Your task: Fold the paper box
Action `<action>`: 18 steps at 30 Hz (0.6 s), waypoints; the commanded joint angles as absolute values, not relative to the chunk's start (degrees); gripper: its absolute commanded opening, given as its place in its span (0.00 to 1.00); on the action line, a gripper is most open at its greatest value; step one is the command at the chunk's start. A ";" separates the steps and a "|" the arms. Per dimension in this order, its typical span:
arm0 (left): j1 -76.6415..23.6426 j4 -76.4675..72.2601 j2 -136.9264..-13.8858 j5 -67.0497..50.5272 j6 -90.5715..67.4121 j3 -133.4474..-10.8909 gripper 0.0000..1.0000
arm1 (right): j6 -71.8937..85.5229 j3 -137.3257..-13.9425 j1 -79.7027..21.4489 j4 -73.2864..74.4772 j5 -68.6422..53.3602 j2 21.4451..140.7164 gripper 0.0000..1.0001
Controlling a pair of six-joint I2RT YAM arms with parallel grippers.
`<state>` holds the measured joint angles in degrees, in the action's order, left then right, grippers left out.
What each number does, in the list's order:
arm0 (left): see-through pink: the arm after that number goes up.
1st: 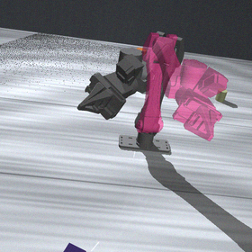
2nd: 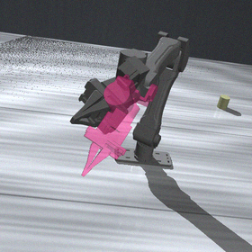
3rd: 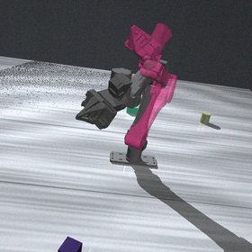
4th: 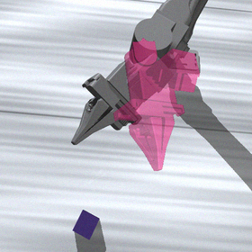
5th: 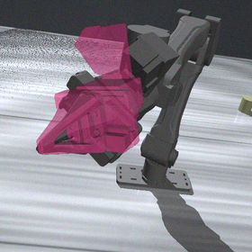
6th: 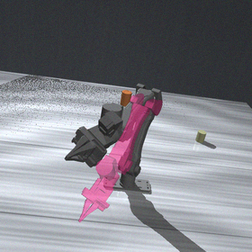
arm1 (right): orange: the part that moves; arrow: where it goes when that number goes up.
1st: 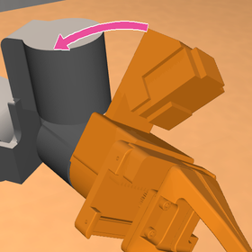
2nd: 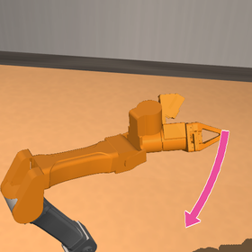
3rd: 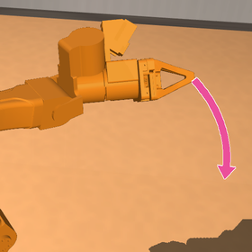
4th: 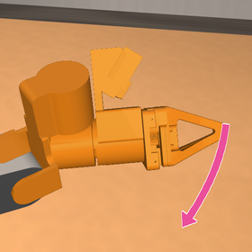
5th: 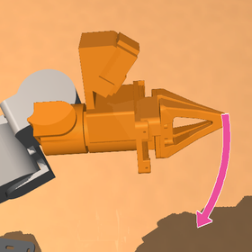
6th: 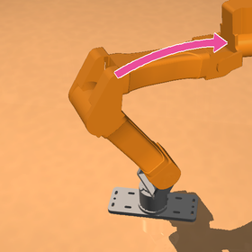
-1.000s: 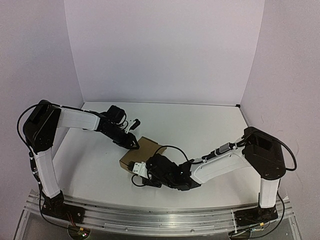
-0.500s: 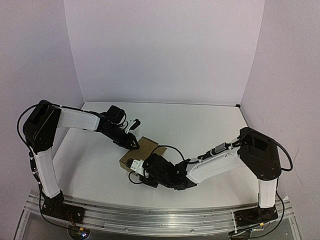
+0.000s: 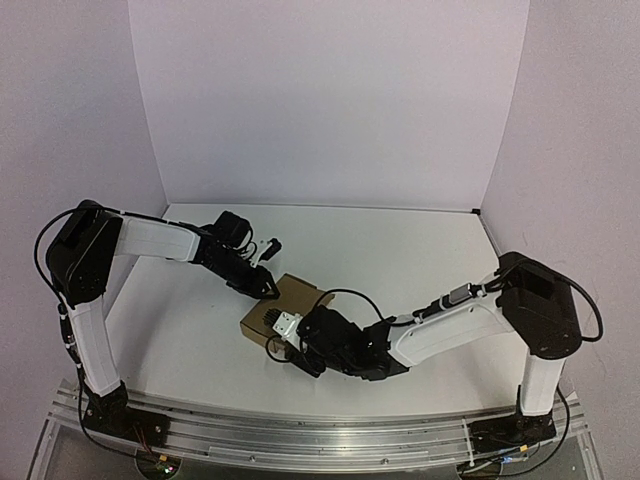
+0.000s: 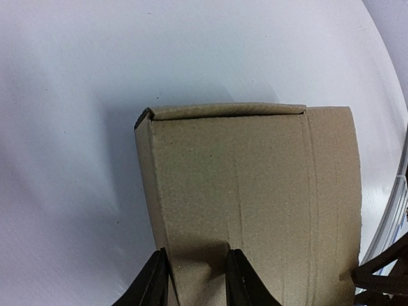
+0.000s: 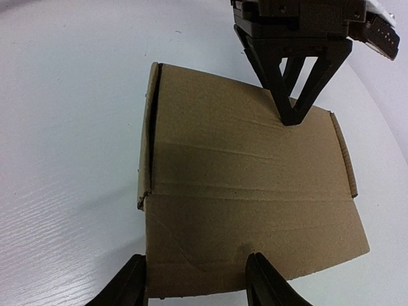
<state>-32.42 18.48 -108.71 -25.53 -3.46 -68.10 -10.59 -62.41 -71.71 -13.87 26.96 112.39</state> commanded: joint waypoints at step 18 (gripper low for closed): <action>-32.88 23.18 -110.01 -23.92 -2.90 -65.85 0.30 | -2.14 -62.03 -73.34 -14.32 24.71 111.24 0.37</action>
